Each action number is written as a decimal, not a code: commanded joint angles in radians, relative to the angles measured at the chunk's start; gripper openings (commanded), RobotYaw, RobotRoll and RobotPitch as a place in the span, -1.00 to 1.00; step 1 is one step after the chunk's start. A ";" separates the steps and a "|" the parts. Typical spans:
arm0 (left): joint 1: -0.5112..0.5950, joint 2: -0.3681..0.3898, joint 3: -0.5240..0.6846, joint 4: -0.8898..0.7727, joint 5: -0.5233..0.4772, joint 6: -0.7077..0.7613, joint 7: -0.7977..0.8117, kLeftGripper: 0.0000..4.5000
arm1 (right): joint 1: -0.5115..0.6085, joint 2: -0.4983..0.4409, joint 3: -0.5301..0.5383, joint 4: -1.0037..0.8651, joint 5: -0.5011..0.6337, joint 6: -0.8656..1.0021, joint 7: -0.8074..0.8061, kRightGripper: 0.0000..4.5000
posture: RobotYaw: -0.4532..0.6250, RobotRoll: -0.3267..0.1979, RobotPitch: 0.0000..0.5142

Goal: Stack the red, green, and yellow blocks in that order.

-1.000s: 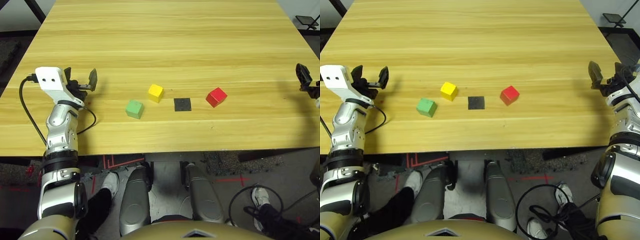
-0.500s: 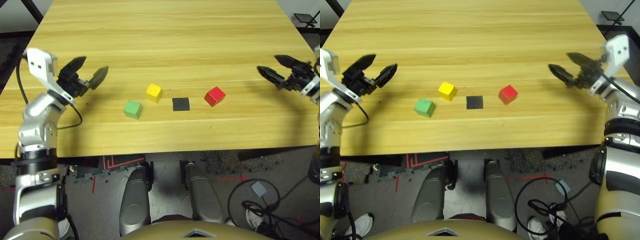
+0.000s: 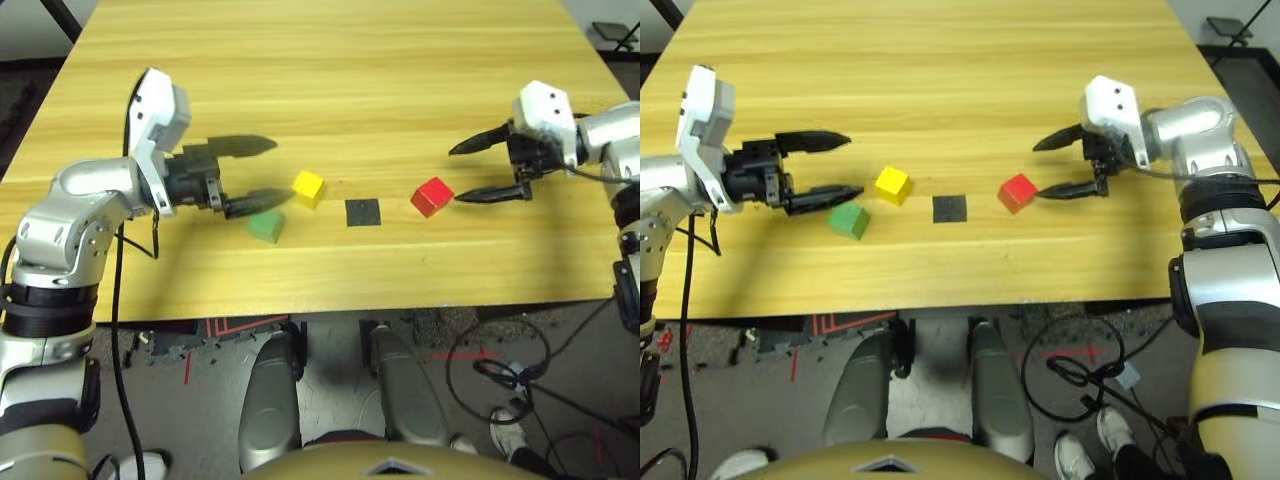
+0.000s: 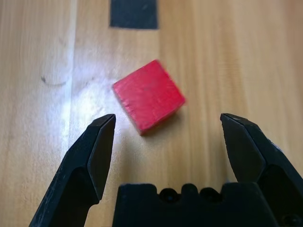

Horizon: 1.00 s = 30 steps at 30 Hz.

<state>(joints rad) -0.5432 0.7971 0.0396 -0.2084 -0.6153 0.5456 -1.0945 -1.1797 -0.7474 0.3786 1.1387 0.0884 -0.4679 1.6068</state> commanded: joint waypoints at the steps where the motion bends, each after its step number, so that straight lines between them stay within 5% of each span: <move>1: 0.026 0.003 -0.007 -0.029 0.011 0.016 0.013 0.99 | -0.022 0.036 0.025 0.052 -0.035 -0.068 0.008 1.00 | 0.33 0.02 -0.17; 10: 0.055 0.013 0.018 -0.056 0.013 0.028 0.052 0.99 | -0.044 0.104 0.008 0.103 -0.085 -0.147 0.008 1.00 | 0.40 0.05 -0.15; 13: 0.059 0.013 0.022 -0.062 0.013 0.032 0.063 1.00 | -0.043 0.107 0.011 0.103 -0.085 -0.163 0.008 0.76 | 0.42 0.05 -0.14; 19: 0.066 0.015 0.022 -0.063 0.009 0.039 0.070 1.00 | -0.054 0.097 0.024 0.103 -0.114 -0.178 0.008 -0.09 | 0.42 0.03 -0.14; 25: 0.045 -0.002 -0.002 -0.036 0.025 0.046 0.085 1.00 | -0.066 0.160 -0.018 -0.006 -0.068 0.068 0.008 -0.09 | 0.40 -0.01 -0.14; 30: 0.027 -0.024 -0.032 -0.014 0.047 0.050 0.092 1.00 | 0.009 0.219 -0.020 -0.344 -0.070 0.349 -0.019 -0.09 | 0.41 -0.06 -0.14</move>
<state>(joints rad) -0.5187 0.7755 0.0293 -0.2316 -0.5872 0.5844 -1.0047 -1.2026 -0.5345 0.3656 0.8994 0.0129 -0.2048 1.5975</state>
